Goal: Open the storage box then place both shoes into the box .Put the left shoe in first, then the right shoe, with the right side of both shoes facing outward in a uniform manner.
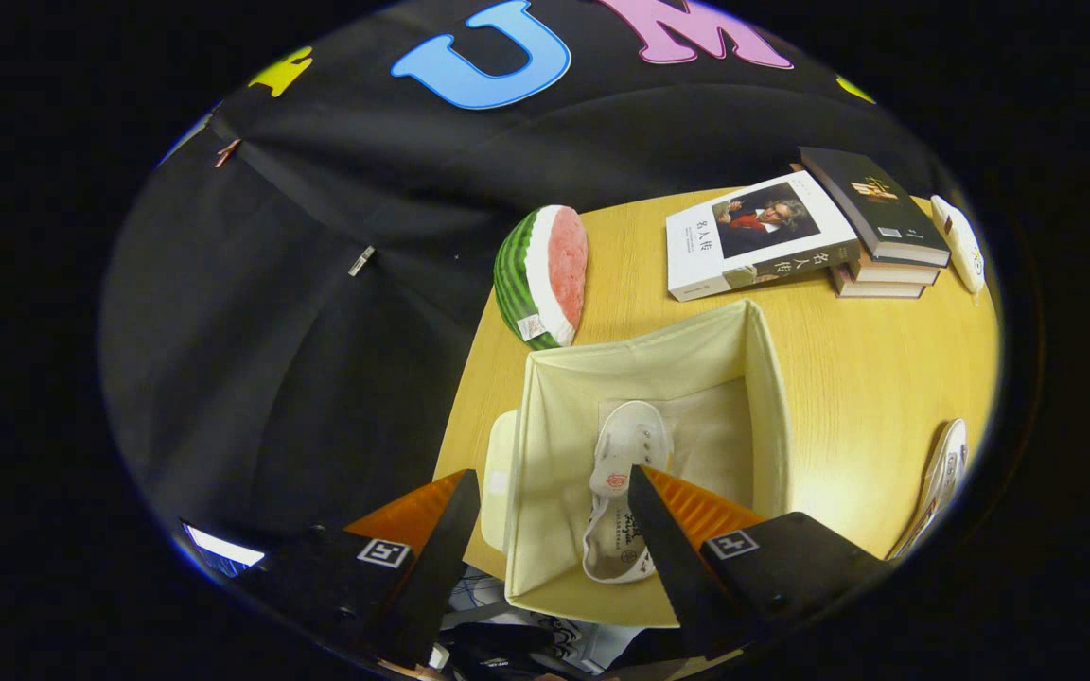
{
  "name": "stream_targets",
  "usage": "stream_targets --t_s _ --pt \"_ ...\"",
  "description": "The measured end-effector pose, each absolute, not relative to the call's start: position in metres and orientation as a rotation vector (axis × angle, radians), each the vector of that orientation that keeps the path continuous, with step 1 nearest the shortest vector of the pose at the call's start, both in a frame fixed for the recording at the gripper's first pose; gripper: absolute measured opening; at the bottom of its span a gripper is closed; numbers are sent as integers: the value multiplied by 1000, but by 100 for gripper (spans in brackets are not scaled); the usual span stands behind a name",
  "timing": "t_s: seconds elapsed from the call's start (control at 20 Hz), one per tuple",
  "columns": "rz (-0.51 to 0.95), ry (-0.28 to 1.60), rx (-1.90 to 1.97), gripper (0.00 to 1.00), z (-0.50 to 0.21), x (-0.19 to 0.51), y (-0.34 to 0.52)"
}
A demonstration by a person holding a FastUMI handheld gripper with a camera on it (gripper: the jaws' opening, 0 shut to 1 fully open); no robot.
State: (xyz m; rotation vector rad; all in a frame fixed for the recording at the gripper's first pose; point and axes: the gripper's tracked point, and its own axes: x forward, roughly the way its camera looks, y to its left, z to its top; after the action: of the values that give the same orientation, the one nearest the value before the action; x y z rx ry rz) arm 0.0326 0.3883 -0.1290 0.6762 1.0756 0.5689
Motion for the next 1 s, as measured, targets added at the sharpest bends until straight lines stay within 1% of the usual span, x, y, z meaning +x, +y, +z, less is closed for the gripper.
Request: stream_targets --t_s 0.15,0.35,0.5,0.7,0.85,1.0 --pt "556 1013 678 97 -118 26 348" --pt "473 902 658 97 -116 23 271" --pt "402 845 570 97 -131 7 204" --pt "311 838 391 97 -178 -29 117" --pt "243 878 275 96 -226 -66 61" --pt "162 959 188 87 -286 -106 13"
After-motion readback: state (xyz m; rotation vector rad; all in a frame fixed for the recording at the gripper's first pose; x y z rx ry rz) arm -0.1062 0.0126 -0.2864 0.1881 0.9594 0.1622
